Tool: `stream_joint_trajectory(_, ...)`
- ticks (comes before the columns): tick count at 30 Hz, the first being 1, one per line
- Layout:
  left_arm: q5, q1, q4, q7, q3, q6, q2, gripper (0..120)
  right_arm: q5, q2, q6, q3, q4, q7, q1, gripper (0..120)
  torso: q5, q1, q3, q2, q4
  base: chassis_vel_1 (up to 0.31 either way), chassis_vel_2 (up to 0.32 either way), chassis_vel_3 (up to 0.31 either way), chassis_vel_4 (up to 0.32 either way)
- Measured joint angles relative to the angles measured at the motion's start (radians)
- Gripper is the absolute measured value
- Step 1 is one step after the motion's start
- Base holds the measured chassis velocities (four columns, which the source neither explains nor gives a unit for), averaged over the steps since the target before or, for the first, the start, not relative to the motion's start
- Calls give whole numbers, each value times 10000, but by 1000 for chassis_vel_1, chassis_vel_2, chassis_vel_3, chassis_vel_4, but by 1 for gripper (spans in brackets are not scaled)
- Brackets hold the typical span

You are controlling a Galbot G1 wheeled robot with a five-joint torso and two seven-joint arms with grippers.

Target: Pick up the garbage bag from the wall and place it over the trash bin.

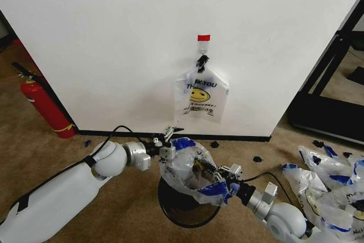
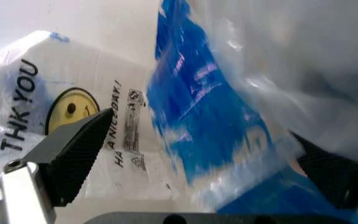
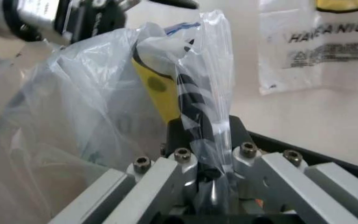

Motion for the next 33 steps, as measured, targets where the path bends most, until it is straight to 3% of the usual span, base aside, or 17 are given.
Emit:
stream_joint_trajectory(12, -593, -161, 314, -1019, -257, -427, -237, 100, 271, 238, 110, -318, -551, 111, 199, 0, 0, 0, 0, 0, -2, 0, 0, 0, 0)
stream_joint_trajectory(18, -738, 20, 218, -122, -685, -947, -60, 100, 545, 221, 45, -362, -605, 409, 237, 0, -1, 0, 0, 0, -1, 0, 0, 0, 0)
stream_joint_trajectory(33, -742, 326, 37, 598, -1355, -1267, 151, 100, 358, 115, -51, -77, -1093, 173, 369, 0, -1, 0, 0, 0, 0, 0, 0, 0, 0)
